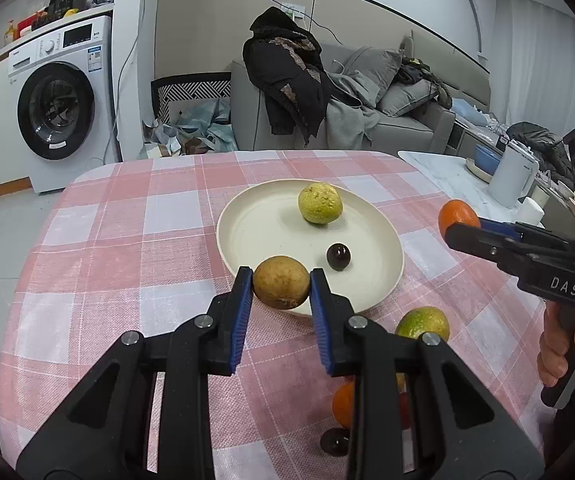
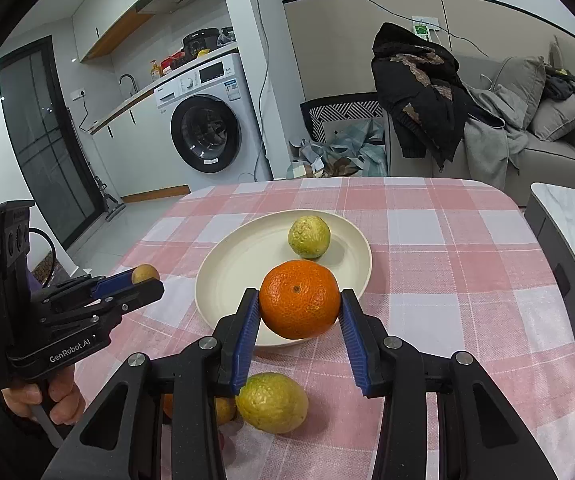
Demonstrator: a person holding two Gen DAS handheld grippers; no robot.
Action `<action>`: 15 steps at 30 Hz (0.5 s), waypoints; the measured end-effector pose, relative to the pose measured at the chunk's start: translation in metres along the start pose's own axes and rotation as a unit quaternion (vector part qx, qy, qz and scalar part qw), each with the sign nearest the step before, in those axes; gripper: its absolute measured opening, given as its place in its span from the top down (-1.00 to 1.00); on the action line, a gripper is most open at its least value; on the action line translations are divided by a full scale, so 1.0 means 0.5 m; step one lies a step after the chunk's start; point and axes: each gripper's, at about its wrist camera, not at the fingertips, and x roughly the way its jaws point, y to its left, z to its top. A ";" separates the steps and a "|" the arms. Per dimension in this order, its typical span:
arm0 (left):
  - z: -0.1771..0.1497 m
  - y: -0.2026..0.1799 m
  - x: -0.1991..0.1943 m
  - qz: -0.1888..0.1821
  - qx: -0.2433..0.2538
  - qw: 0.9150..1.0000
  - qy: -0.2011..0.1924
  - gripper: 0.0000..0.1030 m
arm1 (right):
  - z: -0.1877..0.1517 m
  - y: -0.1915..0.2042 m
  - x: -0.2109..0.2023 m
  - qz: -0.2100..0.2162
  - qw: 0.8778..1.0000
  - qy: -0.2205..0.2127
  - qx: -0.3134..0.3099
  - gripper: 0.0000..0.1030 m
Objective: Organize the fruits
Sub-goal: 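Carry the mandarin and the small brown fruit over the cream plate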
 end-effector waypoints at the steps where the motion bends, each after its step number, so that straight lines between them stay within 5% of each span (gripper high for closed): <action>1: 0.002 -0.001 0.005 0.000 0.000 1.000 0.000 0.50 | 0.001 0.000 0.004 -0.001 1.000 0.000 0.001 0.20; 15: 0.021 -0.020 0.090 0.000 0.013 1.000 0.012 0.50 | -0.011 -0.013 0.071 0.000 1.000 0.018 0.007 0.20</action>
